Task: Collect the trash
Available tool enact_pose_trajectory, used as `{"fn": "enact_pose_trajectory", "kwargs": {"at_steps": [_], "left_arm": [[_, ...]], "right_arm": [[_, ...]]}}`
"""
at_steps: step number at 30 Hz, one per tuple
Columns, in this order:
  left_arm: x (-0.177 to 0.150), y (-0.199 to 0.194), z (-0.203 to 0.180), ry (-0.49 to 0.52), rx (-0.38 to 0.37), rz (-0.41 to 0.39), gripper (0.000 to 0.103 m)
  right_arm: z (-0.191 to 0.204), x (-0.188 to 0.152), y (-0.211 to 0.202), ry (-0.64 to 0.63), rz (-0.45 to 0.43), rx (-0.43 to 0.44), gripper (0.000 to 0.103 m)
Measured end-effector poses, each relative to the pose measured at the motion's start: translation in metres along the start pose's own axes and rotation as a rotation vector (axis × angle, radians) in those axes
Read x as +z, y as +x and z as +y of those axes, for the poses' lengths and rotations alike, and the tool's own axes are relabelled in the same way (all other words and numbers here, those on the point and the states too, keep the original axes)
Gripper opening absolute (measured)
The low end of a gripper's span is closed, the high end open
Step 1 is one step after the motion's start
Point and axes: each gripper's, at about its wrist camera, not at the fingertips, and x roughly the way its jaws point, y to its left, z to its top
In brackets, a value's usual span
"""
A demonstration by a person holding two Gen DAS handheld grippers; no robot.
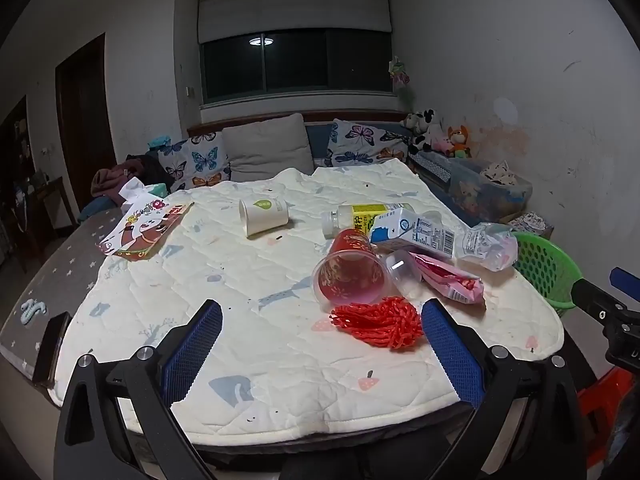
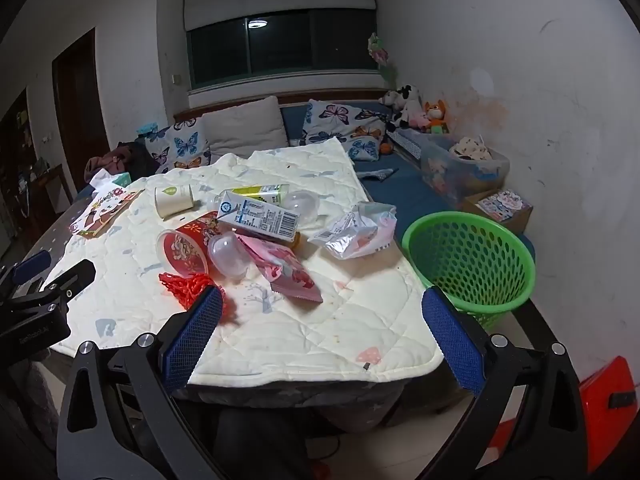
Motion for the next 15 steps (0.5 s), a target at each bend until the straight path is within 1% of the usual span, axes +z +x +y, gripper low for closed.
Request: {"fn": "enact_pose_trajectory", "kwargs": {"at_steps": [4,15], "left_arm": [[-0.0001,-0.0009,0.0,0.001,-0.002,-0.013,0.096],[-0.0006,0.0032,0.0036,-0.017,-0.002,-0.007,0.096]], "right_arm": [[-0.0013,0.0004,0.0011,-0.004,0.005,-0.005,0.099],[0.0004,0.0005,0.0024,-0.01,0.003,-0.003,0.099]]}}
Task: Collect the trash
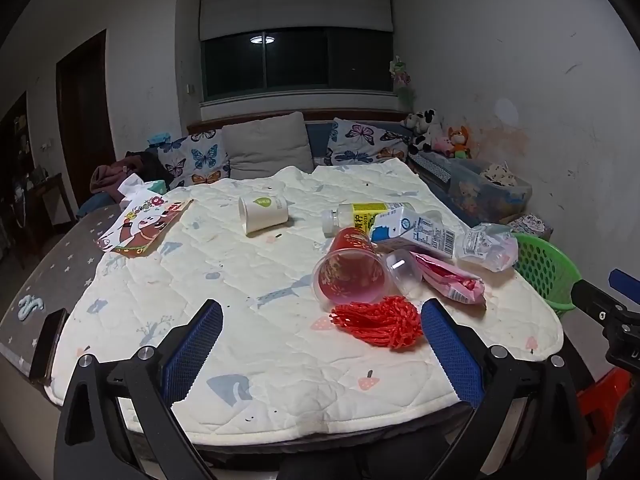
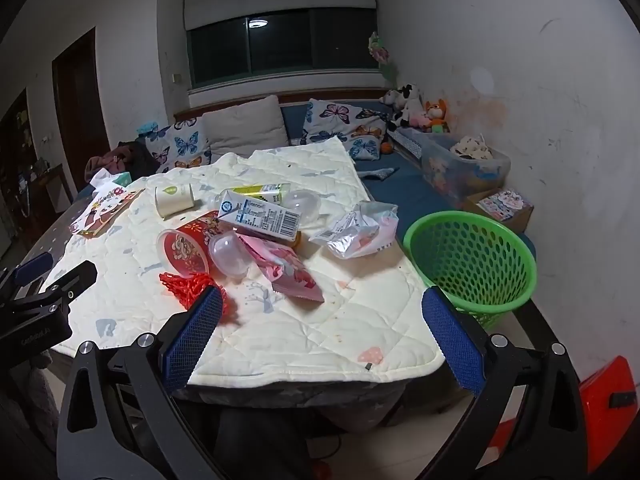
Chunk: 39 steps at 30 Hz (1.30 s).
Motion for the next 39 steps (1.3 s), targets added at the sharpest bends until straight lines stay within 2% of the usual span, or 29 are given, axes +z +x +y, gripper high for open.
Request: {"fn": "enact_pose_trajectory", "kwargs": {"at_steps": [39], "left_arm": [[-0.001,0.013,0.003,-0.021,-0.012,0.025,0.096]], "right_arm": [[0.005,-0.002,0.011,-0.009,0.015,0.012,0.099]]}}
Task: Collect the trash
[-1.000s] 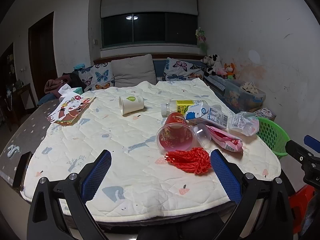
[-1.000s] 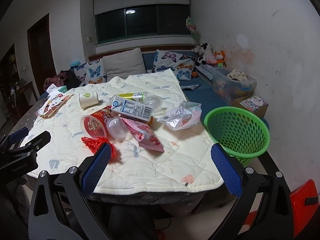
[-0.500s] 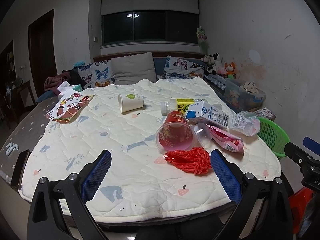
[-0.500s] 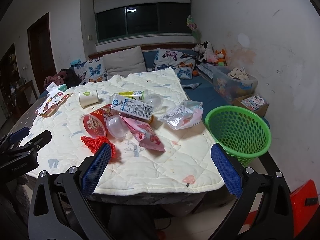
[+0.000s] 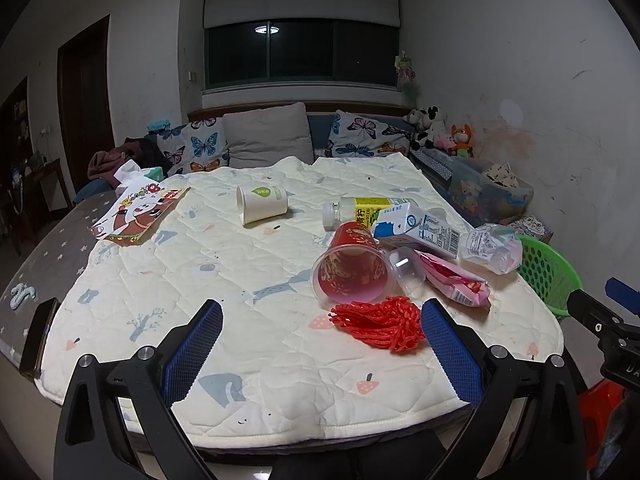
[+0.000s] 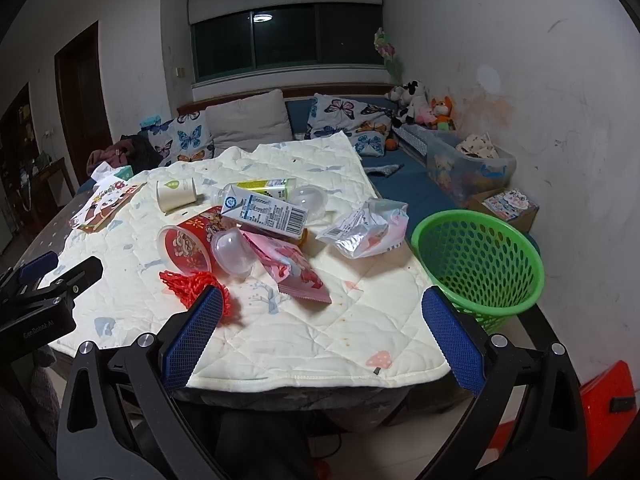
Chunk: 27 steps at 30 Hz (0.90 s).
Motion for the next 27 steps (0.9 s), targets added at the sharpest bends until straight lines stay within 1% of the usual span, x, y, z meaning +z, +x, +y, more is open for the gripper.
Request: {"fn": "enact_pose_trajectory", "kwargs": {"at_steps": [27], "left_arm": [[0.003,0.017,-0.001,-0.003,0.002,0.027,0.096]], "right_arm": [[0.002,0.0,0.015,-0.002,0.03,0.005,0.099]]}}
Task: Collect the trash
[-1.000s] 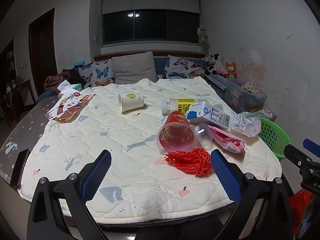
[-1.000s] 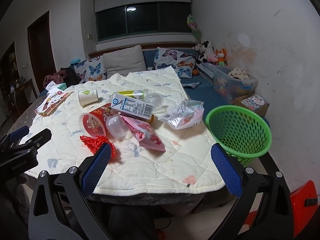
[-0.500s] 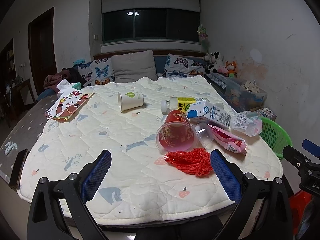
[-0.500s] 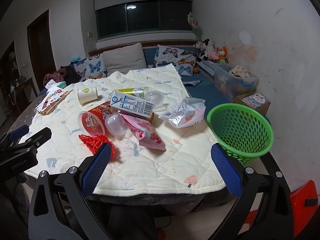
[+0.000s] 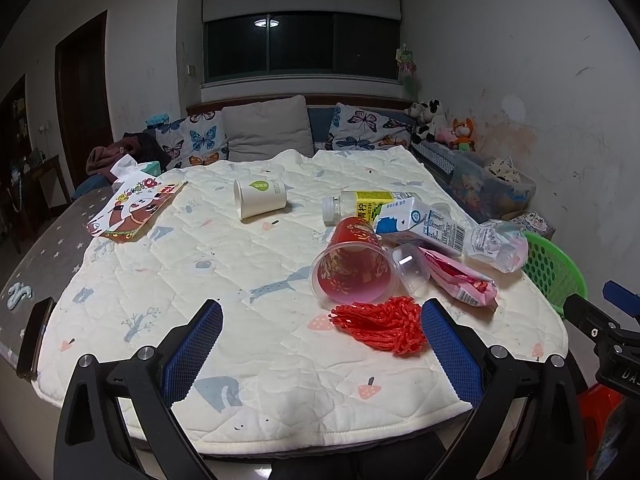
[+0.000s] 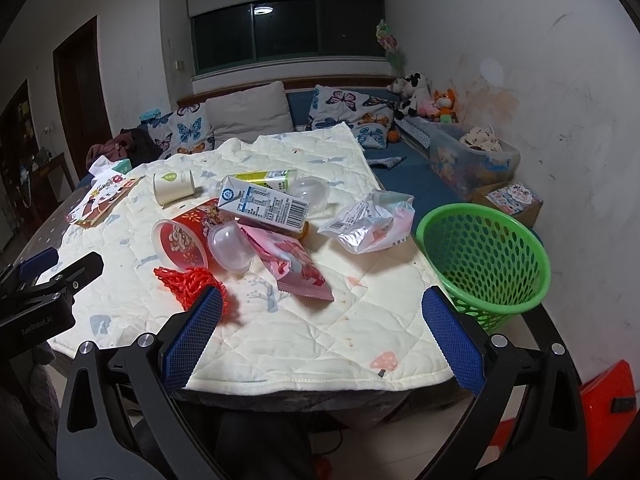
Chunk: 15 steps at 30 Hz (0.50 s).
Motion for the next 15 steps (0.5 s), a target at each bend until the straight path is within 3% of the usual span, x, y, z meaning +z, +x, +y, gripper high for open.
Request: {"fn": "enact_pose_trajectory", "kwargs": {"at_steps": [15], "left_arm": [[0.015,0.022,0.004,-0.008,0.009,0.035,0.096]], "right_arm": [[0.0,0.014,0.024,-0.005,0.041,0.009,0.099]]}}
